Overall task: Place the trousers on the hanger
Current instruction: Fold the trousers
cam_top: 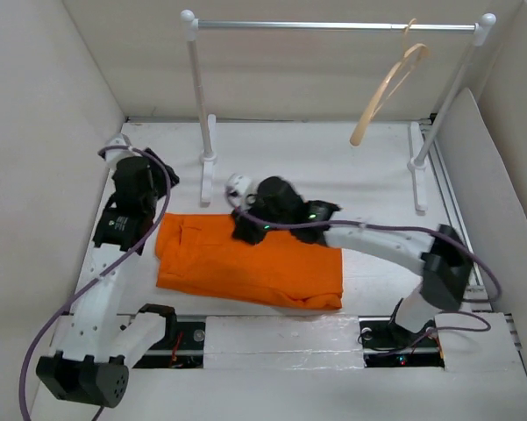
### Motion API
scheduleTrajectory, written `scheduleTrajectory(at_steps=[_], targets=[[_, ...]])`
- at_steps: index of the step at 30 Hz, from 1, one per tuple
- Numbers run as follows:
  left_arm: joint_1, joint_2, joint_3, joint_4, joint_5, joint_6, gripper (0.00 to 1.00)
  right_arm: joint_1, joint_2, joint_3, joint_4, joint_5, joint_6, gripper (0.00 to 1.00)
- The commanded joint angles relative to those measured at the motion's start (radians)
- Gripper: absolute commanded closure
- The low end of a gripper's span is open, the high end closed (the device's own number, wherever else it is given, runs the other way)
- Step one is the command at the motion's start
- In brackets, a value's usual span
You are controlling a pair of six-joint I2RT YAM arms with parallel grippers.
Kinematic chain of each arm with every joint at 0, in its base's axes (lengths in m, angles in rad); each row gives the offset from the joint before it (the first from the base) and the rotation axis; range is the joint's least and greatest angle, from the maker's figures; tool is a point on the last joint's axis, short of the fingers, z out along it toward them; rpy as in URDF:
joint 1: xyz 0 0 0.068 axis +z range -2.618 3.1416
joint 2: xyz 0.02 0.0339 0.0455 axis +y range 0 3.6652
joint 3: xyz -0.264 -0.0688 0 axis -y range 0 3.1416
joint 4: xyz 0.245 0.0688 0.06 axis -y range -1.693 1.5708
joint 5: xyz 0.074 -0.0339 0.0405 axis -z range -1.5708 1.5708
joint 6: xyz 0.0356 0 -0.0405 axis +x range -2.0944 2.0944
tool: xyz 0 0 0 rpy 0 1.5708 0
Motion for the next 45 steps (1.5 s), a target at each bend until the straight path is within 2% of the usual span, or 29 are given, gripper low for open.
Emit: scheduleTrajectory(at_steps=[1,2,3,7,10,12,13,16,17,21,25,28,30,31,33,34,35,36,37,39,41,43,45], targets=[[-0.051,0.088,-0.167,0.056,0.266,-0.039,0.5,-0.125,-0.208,-0.208,0.058,0.051,0.015,0.87],[-0.087,0.115,-0.187,0.066,0.272,-0.045,0.49,-0.154,-0.287,-0.268,0.05,0.064,0.015,0.97],[-0.167,0.141,-0.207,0.07,0.264,-0.05,0.49,-0.185,-0.326,-0.37,0.023,0.072,0.015,1.0],[-0.331,0.285,-0.208,0.084,0.29,-0.071,0.48,-0.309,-0.501,-0.545,-0.053,0.087,0.041,0.97],[-0.347,0.334,-0.273,0.156,0.37,-0.139,0.5,-0.335,-0.612,-0.638,-0.065,0.046,0.064,0.99],[-0.292,0.363,-0.369,0.194,0.329,-0.191,0.53,-0.317,-0.642,-0.694,-0.095,0.014,0.102,1.0],[-0.292,0.363,-0.369,0.198,0.329,-0.191,0.53,-0.317,-0.642,-0.695,-0.096,0.014,0.102,1.0],[-0.168,0.366,-0.448,0.227,0.315,-0.208,0.55,-0.272,-0.656,-0.791,-0.106,0.038,0.175,1.0],[-0.088,0.366,-0.466,0.24,0.354,-0.211,0.55,-0.263,-0.662,-0.845,-0.102,0.051,0.197,1.0],[0.064,0.383,-0.563,0.309,0.436,-0.242,0.56,-0.242,-0.702,-0.96,-0.068,0.06,0.3,1.0],[0.101,0.394,-0.531,0.308,0.398,-0.277,0.57,-0.22,-0.733,-1.035,-0.065,0.063,0.377,1.0],[0.101,0.392,-0.482,0.31,0.386,-0.28,0.57,-0.22,-0.744,-1.013,-0.065,0.069,0.368,1.0],[0.101,0.396,-0.424,0.311,0.393,-0.265,0.57,-0.234,-0.736,-0.956,-0.074,0.089,0.346,0.95],[0.101,0.397,-0.399,0.31,0.402,-0.251,0.57,-0.245,-0.725,-0.878,-0.077,0.094,0.291,0.82],[0.078,0.386,-0.312,0.296,0.427,-0.199,0.59,-0.3,-0.667,-0.786,-0.125,0.107,0.23,0.67],[-0.024,0.351,-0.209,0.262,0.374,-0.115,0.6,-0.377,-0.615,-0.664,-0.143,0.126,0.141,0.53],[-0.025,0.344,-0.208,0.262,0.373,-0.114,0.6,-0.378,-0.589,-0.663,-0.143,0.126,0.141,0.53],[-0.07,0.334,-0.183,0.238,0.355,-0.082,0.73,-0.41,-0.564,-0.634,-0.139,0.133,0.089,0.5],[-0.171,0.333,-0.16,0.228,0.337,-0.052,0.82,-0.444,-0.535,-0.597,-0.114,0.15,0.067,0.49],[-0.274,0.342,-0.121,0.187,0.333,-0.012,1.0,-0.56,-0.46,-0.58,-0.082,0.147,0.038,0.48],[-0.409,0.368,-0.132,0.165,0.362,-0.018,1.0,-0.62,-0.419,-0.56,-0.036,0.135,0.026,0.43],[-0.465,0.379,-0.174,0.167,0.433,-0.083,1.0,-0.682,-0.354,-0.543,-0.019,0.14,0.022,0.4],[-0.493,0.371,-0.286,0.228,0.477,-0.167,1.0,-0.712,-0.307,-0.523,0.001,0.129,0.021,0.39]])
